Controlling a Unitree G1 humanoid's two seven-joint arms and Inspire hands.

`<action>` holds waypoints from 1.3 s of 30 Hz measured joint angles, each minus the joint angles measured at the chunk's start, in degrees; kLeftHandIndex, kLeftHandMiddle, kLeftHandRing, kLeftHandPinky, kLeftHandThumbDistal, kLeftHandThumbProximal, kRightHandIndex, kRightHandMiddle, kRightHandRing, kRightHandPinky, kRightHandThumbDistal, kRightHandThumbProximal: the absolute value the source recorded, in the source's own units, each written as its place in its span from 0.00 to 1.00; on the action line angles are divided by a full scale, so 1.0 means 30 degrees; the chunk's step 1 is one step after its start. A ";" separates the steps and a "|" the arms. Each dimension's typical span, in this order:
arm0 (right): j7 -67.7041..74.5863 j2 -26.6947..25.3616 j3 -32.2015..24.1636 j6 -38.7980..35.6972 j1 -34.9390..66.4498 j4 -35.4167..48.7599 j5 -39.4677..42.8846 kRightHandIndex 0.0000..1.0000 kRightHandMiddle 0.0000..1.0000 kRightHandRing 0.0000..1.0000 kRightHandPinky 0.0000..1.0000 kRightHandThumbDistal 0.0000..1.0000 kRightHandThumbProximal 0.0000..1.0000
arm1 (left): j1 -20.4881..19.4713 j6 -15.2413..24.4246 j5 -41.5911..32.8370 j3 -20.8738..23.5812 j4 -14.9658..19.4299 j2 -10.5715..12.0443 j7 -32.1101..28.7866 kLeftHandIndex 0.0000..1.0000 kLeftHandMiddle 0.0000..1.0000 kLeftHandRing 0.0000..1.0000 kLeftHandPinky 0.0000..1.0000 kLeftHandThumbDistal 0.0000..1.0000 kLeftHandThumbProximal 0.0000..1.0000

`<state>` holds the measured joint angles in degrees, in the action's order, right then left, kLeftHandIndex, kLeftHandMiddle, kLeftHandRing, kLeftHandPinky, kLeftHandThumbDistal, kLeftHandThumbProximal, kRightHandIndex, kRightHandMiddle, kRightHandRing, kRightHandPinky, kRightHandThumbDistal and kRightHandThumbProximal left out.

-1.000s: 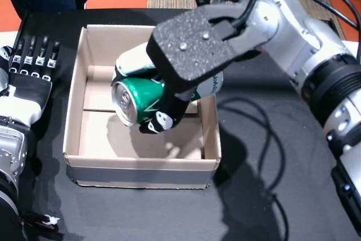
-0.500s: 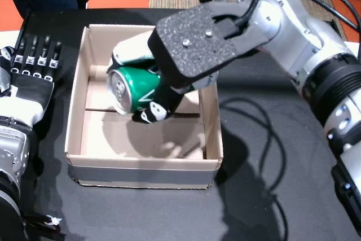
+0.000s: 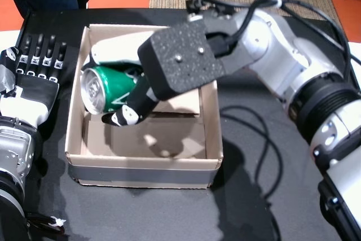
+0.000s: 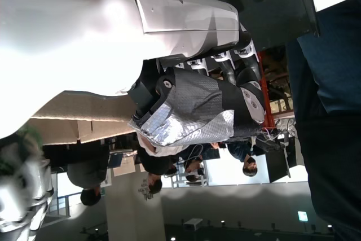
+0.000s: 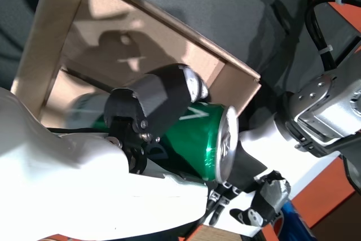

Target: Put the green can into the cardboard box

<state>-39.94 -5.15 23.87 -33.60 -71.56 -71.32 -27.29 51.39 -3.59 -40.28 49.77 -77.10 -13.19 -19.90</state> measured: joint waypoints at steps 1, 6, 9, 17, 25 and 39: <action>-0.0025 -0.0003 0.0010 0.0006 0.0005 -0.0089 -0.0015 0.77 0.81 0.87 0.90 0.75 0.34 | 0.0005 -0.0001 -0.0003 0.0012 0.0000 0.0000 0.0000 0.61 0.68 0.79 0.82 0.00 0.49; 0.0084 -0.0007 0.0015 -0.0004 -0.0068 -0.0109 -0.0011 0.81 0.85 0.90 0.91 0.79 0.41 | 0.0013 -0.0002 -0.0001 0.0018 0.0000 -0.0002 0.0001 0.63 0.69 0.81 0.85 0.00 0.51; 0.0263 -0.0011 0.0078 -0.0003 -0.0100 -0.0107 -0.0029 0.78 0.83 0.88 0.93 0.81 0.47 | 0.0017 -0.0004 -0.0001 0.0020 0.0000 -0.0003 0.0003 0.68 0.72 0.83 0.88 0.00 0.52; 0.0335 -0.0023 0.0093 -0.0003 -0.0101 -0.0107 -0.0027 0.79 0.85 0.90 0.95 0.82 0.46 | 0.0039 -0.0008 0.0008 0.0008 0.0000 -0.0009 0.0322 0.68 0.72 0.83 0.88 0.00 0.51; 0.0469 -0.0111 0.0157 -0.0150 -0.0146 -0.0097 -0.0042 0.78 0.84 0.89 0.96 0.87 0.47 | 0.0051 0.0264 0.0077 -0.0150 0.0000 -0.0014 0.0564 0.67 0.68 0.77 0.81 0.00 0.44; 0.2803 -0.2185 -0.1708 -0.2631 -0.0220 0.0756 0.1293 0.72 0.80 0.85 0.89 0.91 0.43 | 0.0049 0.0128 0.0040 -0.0256 -0.0001 -0.0084 -0.0064 0.64 0.72 0.83 0.90 0.00 0.49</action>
<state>-31.53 -11.71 18.75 -41.49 -72.22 -69.05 -23.41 51.54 -3.20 -40.16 49.01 -77.10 -13.44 -20.09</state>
